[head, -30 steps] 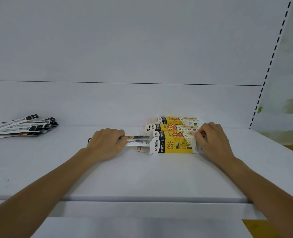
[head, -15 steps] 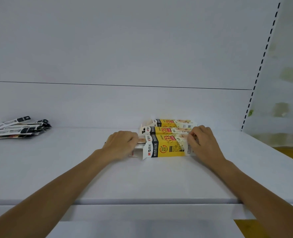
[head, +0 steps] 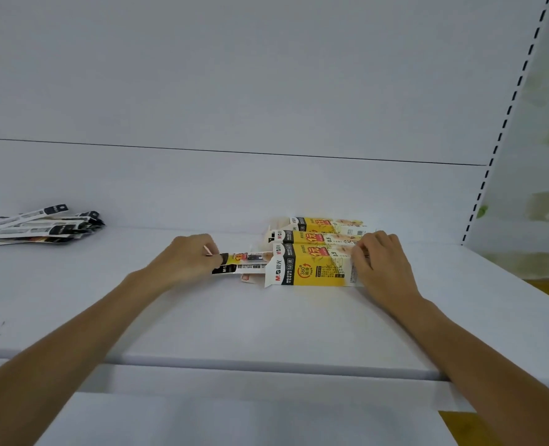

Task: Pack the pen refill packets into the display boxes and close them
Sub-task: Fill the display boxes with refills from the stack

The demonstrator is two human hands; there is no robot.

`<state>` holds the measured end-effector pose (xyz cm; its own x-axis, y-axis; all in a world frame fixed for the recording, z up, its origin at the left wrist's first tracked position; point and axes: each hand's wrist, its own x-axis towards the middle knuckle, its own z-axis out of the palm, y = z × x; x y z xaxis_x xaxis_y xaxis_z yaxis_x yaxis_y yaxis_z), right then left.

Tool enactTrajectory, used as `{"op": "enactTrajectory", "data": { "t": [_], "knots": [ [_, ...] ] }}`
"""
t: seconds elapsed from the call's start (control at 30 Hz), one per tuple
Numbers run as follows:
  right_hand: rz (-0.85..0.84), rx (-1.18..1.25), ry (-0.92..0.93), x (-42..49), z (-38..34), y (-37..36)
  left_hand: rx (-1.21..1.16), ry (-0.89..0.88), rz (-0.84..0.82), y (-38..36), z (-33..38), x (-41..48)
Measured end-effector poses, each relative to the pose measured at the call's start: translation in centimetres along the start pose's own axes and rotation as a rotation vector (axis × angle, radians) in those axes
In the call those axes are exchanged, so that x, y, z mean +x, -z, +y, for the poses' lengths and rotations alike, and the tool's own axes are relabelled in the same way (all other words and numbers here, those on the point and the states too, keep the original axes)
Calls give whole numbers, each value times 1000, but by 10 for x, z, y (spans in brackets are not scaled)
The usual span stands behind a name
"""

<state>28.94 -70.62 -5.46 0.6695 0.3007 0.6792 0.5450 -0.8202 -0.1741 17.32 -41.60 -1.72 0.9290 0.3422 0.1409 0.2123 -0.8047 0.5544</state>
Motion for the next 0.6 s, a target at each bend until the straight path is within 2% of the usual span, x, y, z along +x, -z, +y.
{"op": "enactTrajectory", "data": {
  "t": [0.17,0.3,0.4,0.47,0.53,0.6],
  "knots": [
    [-81,-89,22,-1,6,-4,-217,-145,125,-22,23,-1],
    [4,14,-51,-2,-5,6,-405,-119,-25,-42,51,3],
    [4,63,-57,-4,-5,8,-524,-71,-124,-49,55,7],
    [-16,28,-29,-3,0,5,-564,-86,-32,-50,49,6],
    [-1,47,-41,-2,-1,6,-458,-105,176,-48,41,5],
    [24,114,-77,-2,-5,9,-399,-91,254,-44,34,4]
  ]
}}
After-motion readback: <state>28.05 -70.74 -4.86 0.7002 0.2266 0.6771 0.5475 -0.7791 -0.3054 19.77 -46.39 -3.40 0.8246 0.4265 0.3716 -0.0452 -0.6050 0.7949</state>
